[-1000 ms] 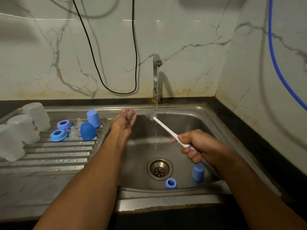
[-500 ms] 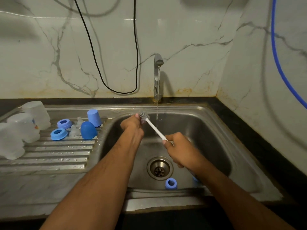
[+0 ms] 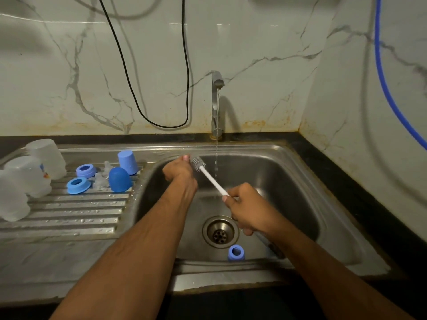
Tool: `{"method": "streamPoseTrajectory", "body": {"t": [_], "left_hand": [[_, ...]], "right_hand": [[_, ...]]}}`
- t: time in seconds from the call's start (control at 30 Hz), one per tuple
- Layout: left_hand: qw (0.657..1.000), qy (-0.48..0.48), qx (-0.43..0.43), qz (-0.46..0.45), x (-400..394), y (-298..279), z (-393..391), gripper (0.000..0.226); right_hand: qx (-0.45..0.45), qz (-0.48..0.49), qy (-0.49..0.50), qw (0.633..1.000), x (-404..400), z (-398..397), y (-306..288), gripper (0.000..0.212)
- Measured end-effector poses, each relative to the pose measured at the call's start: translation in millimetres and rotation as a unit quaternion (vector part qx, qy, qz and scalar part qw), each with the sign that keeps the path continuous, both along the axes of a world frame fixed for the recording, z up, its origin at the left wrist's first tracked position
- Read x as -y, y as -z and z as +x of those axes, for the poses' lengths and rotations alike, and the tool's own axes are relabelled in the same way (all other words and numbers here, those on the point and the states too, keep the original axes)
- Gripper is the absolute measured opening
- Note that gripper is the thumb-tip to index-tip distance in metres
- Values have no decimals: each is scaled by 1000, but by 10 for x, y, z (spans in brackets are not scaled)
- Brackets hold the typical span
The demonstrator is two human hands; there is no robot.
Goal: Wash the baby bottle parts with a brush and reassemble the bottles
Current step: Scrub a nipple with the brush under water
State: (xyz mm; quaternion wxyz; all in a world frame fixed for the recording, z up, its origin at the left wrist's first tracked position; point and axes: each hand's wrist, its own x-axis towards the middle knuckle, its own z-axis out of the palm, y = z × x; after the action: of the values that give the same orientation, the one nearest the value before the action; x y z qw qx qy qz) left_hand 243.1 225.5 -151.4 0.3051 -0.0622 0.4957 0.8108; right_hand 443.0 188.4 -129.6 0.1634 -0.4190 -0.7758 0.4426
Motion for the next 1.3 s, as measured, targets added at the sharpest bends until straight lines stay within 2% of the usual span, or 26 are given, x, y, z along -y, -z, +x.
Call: {"method": "streamPoseTrajectory", "body": {"t": [0.07, 0.17, 0.23, 0.3, 0.33, 0.4, 0.47, 0.6, 0.7, 0.83, 0.97, 1.03, 1.1, 1.2, 1.3], "left_hand": [[1000, -15, -3, 16, 34, -8, -39, 19], [998, 14, -58, 12, 36, 26, -88, 9], [999, 33, -38, 1, 35, 49, -137, 6], [997, 65, 24, 14, 61, 55, -188, 10], [994, 76, 66, 45, 67, 69, -216, 21], [988, 102, 87, 81, 63, 52, -219, 39], [984, 130, 80, 94, 56, 18, -201, 38], [987, 117, 73, 88, 84, 45, -236, 23], [983, 126, 82, 104, 102, 67, -215, 23], [985, 158, 32, 65, 89, 107, -124, 14], [976, 203, -74, -35, 94, 116, 92, 15], [948, 256, -159, -108, 109, 156, 188, 14], [886, 324, -267, -198, 118, 254, 243, 12], [729, 428, -426, -324, 83, 435, 297, 6], [600, 521, -473, -381, 0, 551, 387, 18]], "right_hand": [[-11, -28, -10, 999, 21, -1, -19, 21], [-43, -63, -8, 997, -13, -4, -96, 23], [-54, -77, -9, 996, -17, 17, -126, 24], [-45, -84, -14, 995, 0, 34, -133, 23], [-36, -83, -18, 996, 11, 25, -128, 22], [-32, -82, -15, 996, 7, -10, -117, 23], [-44, -89, -8, 995, -19, -36, -106, 23], [-41, -106, 4, 994, -78, -9, -96, 22], [-49, -121, 33, 991, -157, 43, -109, 23], [-58, -133, 57, 988, -262, 108, -132, 21], [-77, -138, 73, 985, -328, 158, -124, 22], [-77, -138, 73, 985, -343, 168, -116, 20], [-74, -138, 70, 985, -361, 178, -101, 19], [-70, -139, 74, 985, -394, 187, -86, 16], [-73, -146, 86, 983, -416, 196, -86, 17]]}}
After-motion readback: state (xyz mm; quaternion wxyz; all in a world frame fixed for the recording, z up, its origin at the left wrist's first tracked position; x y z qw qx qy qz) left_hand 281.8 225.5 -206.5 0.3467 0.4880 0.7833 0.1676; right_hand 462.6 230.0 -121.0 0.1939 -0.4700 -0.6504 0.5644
